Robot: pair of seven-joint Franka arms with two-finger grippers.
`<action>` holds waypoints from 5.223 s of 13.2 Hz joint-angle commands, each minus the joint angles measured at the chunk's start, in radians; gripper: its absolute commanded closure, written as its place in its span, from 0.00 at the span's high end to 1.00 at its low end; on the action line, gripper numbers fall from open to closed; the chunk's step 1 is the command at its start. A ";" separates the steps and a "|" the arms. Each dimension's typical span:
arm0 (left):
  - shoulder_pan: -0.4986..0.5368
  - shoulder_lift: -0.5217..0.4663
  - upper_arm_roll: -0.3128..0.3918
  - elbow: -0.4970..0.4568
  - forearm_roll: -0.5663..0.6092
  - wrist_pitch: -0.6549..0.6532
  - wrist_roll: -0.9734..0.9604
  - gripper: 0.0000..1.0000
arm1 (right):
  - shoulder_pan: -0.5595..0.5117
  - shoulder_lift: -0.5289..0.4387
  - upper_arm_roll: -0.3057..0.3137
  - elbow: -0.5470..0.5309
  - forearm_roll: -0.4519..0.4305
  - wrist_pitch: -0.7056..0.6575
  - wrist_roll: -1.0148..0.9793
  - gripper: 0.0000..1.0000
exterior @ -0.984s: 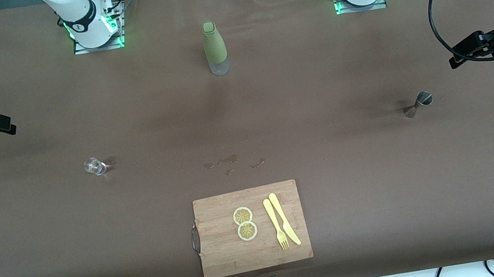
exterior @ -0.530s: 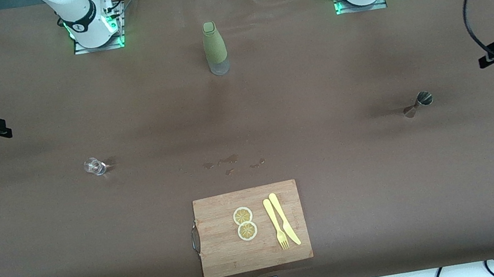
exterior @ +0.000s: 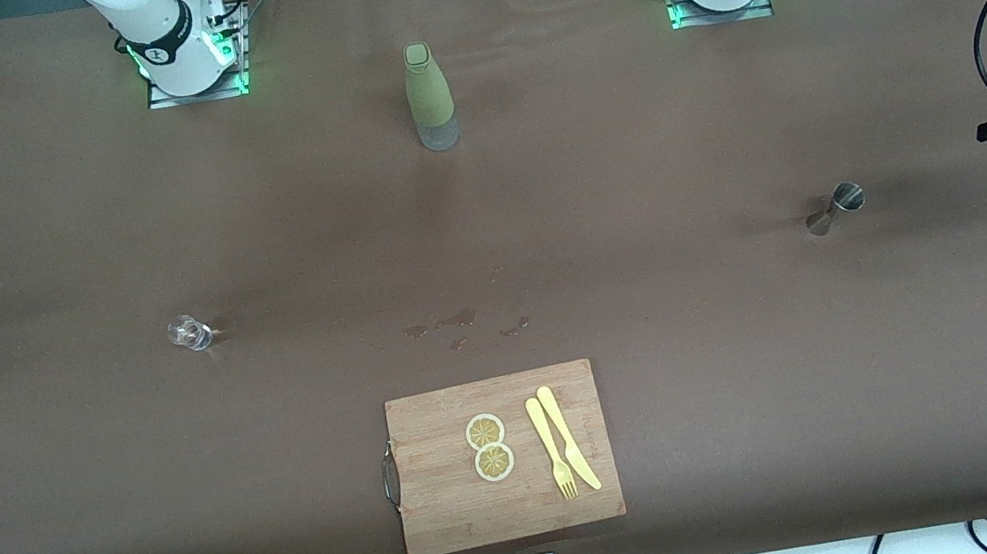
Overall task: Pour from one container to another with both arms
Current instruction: 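Move the right gripper to the glass while the left gripper approaches the jigger, then close the right gripper on the glass while the left gripper grasps the jigger, then lift the glass with the right gripper while the left gripper brings the jigger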
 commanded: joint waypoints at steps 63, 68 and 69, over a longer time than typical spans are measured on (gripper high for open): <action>-0.116 0.517 0.017 -0.140 -0.794 -0.096 1.535 0.00 | -0.085 0.659 0.318 0.163 0.959 -0.289 -1.468 0.08; -0.314 0.501 -0.038 -0.140 -0.906 0.062 1.457 0.00 | 0.104 0.593 0.336 0.170 1.148 -0.047 -1.409 0.08; -0.328 0.503 -0.074 -0.140 -0.928 0.108 1.450 0.00 | 0.136 0.573 0.338 0.172 1.149 0.005 -1.364 0.08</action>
